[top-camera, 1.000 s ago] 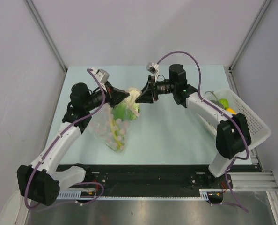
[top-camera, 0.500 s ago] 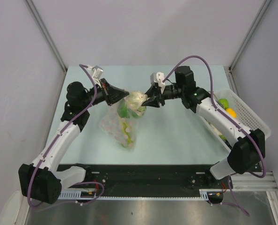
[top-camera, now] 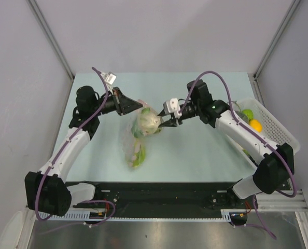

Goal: Place the food in the zip-top bag and seal the zipper
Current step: Place the fake vegetable in the zipper food storage bag.

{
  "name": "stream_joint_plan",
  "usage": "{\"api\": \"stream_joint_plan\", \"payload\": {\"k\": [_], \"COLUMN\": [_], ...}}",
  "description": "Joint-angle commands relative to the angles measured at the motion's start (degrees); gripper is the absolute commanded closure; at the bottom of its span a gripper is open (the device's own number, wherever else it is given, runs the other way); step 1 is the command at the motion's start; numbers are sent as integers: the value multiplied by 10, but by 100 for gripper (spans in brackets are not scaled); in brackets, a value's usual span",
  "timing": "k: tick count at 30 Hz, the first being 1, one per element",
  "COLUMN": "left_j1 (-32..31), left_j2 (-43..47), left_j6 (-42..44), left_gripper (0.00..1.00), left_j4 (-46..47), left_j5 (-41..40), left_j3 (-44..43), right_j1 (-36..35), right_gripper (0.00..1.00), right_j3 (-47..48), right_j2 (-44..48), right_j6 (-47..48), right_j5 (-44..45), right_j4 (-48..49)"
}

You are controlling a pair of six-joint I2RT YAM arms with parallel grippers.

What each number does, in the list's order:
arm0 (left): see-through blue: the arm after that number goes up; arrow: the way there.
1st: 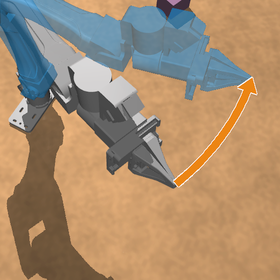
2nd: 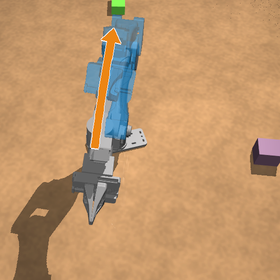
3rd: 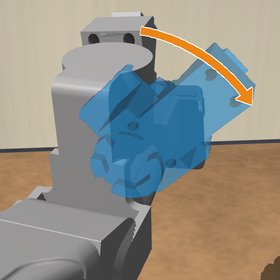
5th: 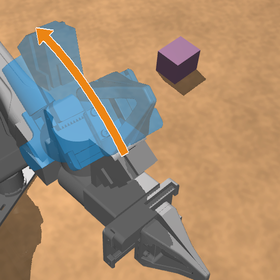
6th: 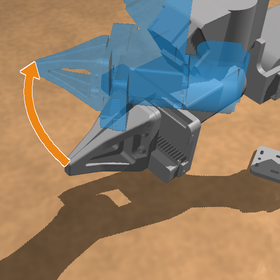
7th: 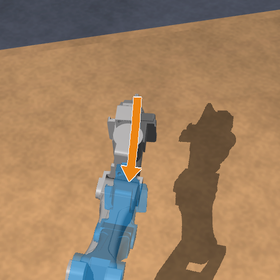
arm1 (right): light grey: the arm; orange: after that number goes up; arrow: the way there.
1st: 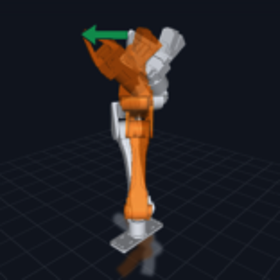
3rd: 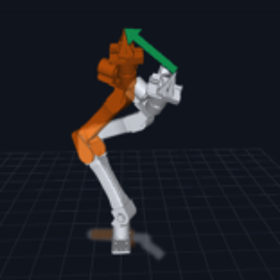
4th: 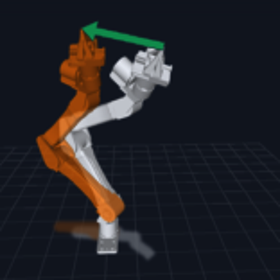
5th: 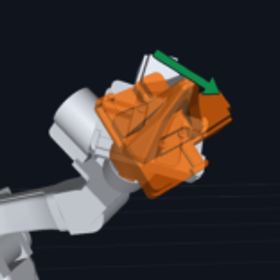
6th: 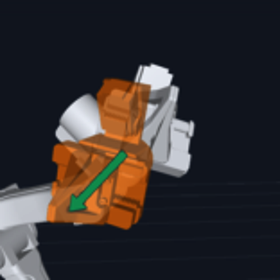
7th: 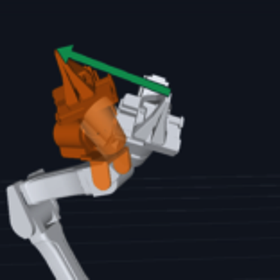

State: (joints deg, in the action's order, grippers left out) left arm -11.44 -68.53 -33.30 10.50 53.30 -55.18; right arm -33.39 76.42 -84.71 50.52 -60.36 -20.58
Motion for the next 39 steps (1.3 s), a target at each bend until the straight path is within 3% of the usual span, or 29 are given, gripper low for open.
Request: {"api": "stream_joint_plan", "payload": {"k": [1, 2, 5, 11, 15, 18, 20, 21, 22, 24, 30, 33, 36, 39], "left_j1": [36, 38, 38, 20, 20, 19, 20, 20, 19, 20, 26, 34, 42, 45], "left_j2": [2, 2, -3, 16, 19, 17, 18, 20, 22, 27, 39, 45, 49, 51], "left_j6": [-25, -26, -36, 40, 51, 39, 35, 35, 36, 36, 13, -19, -59, -78], "left_gripper": [100, 100, 100, 100, 100, 100, 100, 100, 100, 100, 100, 100, 100, 100], "left_j4": [46, 46, 78, 23, 12, 25, 26, 24, 23, 20, 46, 83, 128, 152], "left_j5": [19, 27, 65, 110, 120, 131, 141, 143, 143, 145, 130, 108, 75, 59], "left_j3": [-10, -10, -4, -8, -6, -4, -4, -3, -3, -2, -3, 3, 9, 7], "right_j1": [-55, -60, -77, -93, -112, -128, -136, -136, -132, -128, -107, -84, -62, -50], "right_gripper": [100, 100, 100, 100, 100, 100, 100, 100, 100, 100, 100, 100, 100, 100], "right_j3": [0, 0, 0, 50, 101, 122, 128, 127, 129, 153, 247, 215, 159, 133], "right_j2": [27, 22, 10, -47, -94, -114, -115, -113, -111, -116, -178, -175, -161, -158], "right_j6": [391, 470, 566, 465, 608, 609, 509, 459, 309, 202, -101, -298, -412, -457], "right_j5": [-52, -48, -36, -63, -12, 32, 52, 56, 53, 41, 11, 53, 85, 108], "right_j4": [-259, -288, -354, -284, -415, -390, -324, -224, -166, -85, -139, -54, 23, 36]}}
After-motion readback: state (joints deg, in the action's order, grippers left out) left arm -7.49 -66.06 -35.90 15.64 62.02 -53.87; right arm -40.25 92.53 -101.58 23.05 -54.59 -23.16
